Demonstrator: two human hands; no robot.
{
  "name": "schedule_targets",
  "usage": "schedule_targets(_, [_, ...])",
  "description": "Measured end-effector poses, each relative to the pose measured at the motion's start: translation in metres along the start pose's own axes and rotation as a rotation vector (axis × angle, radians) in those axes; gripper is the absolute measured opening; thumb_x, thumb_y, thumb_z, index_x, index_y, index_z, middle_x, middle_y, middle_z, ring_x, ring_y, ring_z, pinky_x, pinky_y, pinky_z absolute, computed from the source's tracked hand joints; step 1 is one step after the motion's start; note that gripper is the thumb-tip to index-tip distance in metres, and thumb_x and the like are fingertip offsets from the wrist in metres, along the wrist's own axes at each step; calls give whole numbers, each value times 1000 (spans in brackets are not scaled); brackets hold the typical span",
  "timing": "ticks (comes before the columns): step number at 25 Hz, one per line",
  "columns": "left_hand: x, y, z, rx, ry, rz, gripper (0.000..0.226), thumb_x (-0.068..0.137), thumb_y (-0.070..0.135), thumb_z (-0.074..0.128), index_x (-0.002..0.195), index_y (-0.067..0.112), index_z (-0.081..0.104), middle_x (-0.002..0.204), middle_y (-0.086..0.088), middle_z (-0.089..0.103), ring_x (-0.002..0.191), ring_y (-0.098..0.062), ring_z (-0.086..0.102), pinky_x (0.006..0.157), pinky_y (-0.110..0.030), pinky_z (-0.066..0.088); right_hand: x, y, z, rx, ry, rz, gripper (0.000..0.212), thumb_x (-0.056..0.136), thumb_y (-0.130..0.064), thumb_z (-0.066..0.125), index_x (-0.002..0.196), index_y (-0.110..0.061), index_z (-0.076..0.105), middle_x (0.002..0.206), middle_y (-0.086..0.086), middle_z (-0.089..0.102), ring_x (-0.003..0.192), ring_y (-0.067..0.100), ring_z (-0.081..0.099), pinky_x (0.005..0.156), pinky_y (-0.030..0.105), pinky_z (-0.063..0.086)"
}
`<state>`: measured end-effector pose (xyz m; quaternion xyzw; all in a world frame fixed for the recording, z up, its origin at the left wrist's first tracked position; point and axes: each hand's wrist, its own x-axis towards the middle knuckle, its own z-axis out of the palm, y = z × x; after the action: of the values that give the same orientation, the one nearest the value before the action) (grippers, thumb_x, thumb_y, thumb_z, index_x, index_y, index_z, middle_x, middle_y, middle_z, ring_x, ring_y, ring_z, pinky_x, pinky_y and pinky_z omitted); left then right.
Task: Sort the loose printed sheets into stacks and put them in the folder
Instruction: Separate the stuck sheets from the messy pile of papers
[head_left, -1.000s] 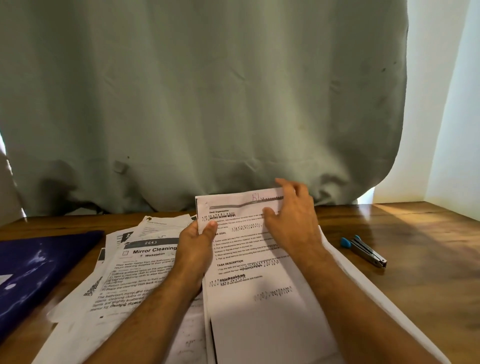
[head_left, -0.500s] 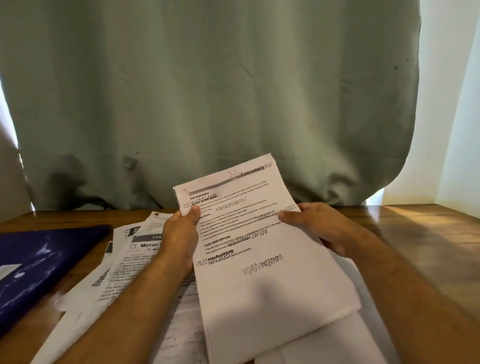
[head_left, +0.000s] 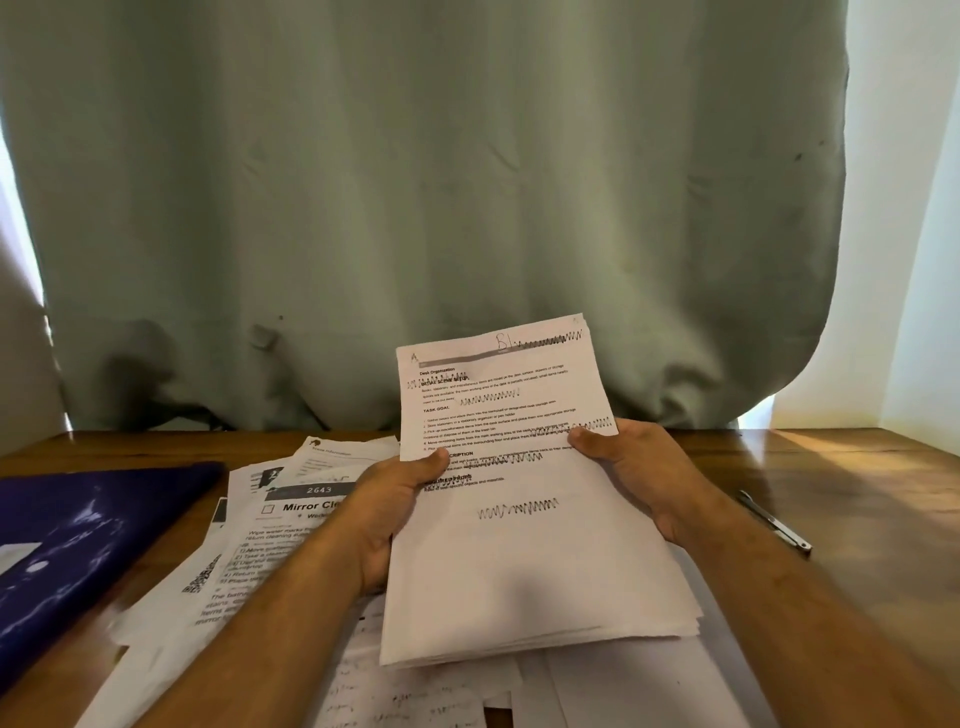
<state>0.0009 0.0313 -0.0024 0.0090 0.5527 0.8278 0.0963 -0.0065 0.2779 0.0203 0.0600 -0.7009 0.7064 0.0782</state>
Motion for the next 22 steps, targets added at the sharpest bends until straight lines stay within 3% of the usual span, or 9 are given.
schedule_targets(3, [3, 4, -1, 53, 90, 98, 24, 96, 14, 64, 119, 11, 67, 107, -15, 76, 100, -39, 73, 96, -60, 53, 0, 0, 4, 71, -84, 11, 24, 89, -17, 69, 112, -10, 72, 106, 8, 75, 93, 29, 73, 86, 43, 57])
schedule_targets(5, [4, 5, -3, 77, 157, 195, 18, 96, 13, 64, 113, 12, 70, 103, -10, 78, 95, -33, 75, 91, -53, 57, -1, 1, 4, 86, -188, 62, 29, 87, -14, 71, 115, -12, 71, 110, 10, 73, 99, 33, 71, 91, 47, 54])
schedule_targets(7, [5, 6, -2, 127, 235, 307, 11, 97, 16, 65, 104, 20, 71, 97, 0, 79, 89, -24, 77, 81, -41, 60, -2, 3, 7, 38, -235, 81, 31, 83, -9, 72, 114, -13, 72, 111, 9, 73, 100, 33, 70, 95, 49, 51])
schedule_targets(11, [0, 10, 2, 282, 266, 547, 11, 92, 18, 71, 95, 28, 70, 78, 22, 75, 71, -2, 74, 55, -15, 54, -5, -3, 21, -21, -118, -46, 33, 83, -2, 72, 113, -14, 71, 105, 0, 75, 95, 24, 73, 91, 45, 55])
schedule_targets(15, [-10, 20, 10, 332, 240, 683, 28, 84, 14, 79, 100, 37, 71, 97, 19, 77, 89, -7, 75, 75, -27, 58, -12, -18, 32, 4, -34, -254, 34, 82, 0, 72, 113, -15, 70, 107, -3, 75, 98, 20, 71, 91, 42, 55])
schedule_targets(18, [-18, 28, 16, 336, 240, 816, 26, 85, 19, 77, 101, 38, 70, 94, 23, 76, 87, 1, 73, 62, -15, 56, -20, -28, 39, -87, 51, -399, 29, 83, -12, 75, 109, -25, 71, 104, -13, 74, 95, 7, 71, 86, 33, 56])
schedule_targets(22, [-29, 36, 26, 299, 200, 930, 22, 86, 37, 69, 108, 41, 66, 99, 20, 76, 86, -5, 75, 59, -16, 57, -26, -37, 47, -109, 81, -549, 20, 85, -22, 74, 97, -37, 68, 98, -22, 73, 89, 1, 70, 73, 20, 57])
